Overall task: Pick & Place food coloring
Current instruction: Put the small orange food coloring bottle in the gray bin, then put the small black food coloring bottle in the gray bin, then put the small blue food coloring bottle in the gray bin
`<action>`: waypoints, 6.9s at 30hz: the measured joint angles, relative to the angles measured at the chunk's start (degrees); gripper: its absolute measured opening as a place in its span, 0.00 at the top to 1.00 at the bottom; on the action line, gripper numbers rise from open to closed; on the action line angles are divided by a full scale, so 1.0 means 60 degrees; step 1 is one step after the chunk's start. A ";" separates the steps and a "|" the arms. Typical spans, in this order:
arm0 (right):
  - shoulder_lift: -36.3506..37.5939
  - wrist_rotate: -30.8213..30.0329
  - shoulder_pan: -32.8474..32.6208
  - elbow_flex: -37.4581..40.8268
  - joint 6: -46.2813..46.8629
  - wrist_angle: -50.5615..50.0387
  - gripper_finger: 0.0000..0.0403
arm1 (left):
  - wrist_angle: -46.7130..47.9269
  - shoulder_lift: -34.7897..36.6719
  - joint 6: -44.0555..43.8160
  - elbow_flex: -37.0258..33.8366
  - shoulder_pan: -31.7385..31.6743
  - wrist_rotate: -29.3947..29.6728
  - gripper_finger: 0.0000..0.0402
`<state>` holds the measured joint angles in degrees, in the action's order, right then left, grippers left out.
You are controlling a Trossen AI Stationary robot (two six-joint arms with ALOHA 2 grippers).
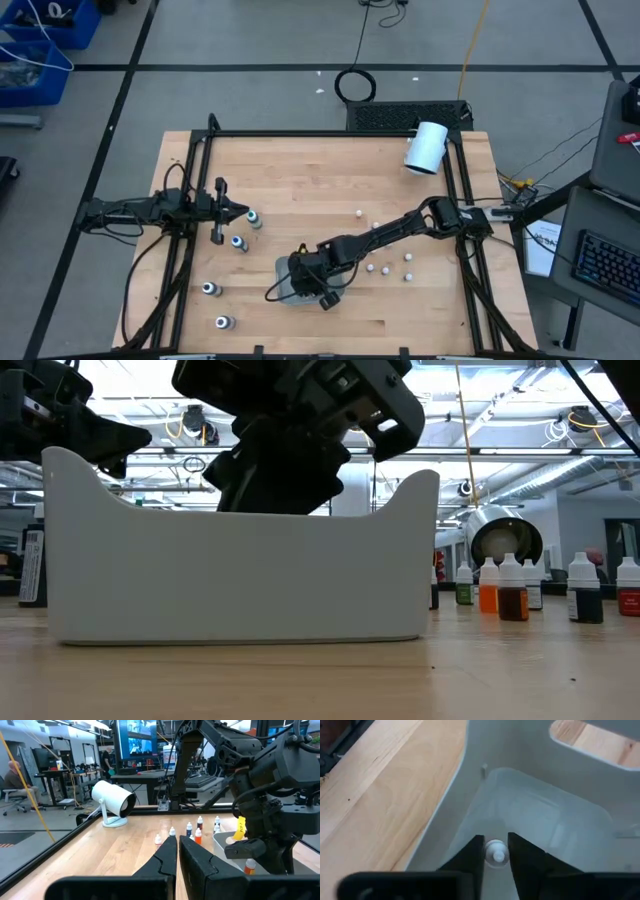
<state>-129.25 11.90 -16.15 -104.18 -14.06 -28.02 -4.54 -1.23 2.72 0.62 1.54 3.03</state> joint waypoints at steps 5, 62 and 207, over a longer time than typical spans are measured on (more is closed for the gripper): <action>0.0086 -0.0287 -0.0024 0.0000 -0.0008 -0.0074 0.62 | 0.0002 0.0001 0.0000 0.0000 -0.0002 0.0000 0.94; 0.5555 -0.3188 -0.1317 0.7216 0.6239 -0.0582 0.55 | 0.0007 0.0003 0.0000 0.0003 -0.0004 0.0000 0.94; 0.1152 -0.2918 0.0032 -0.0892 -0.0659 -0.2947 0.80 | -0.0004 0.0001 0.0000 0.0000 -0.0004 0.0004 0.94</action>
<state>-122.34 -5.61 -15.96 -109.54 -18.02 -45.70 -4.56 -1.23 2.72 0.62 1.52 3.05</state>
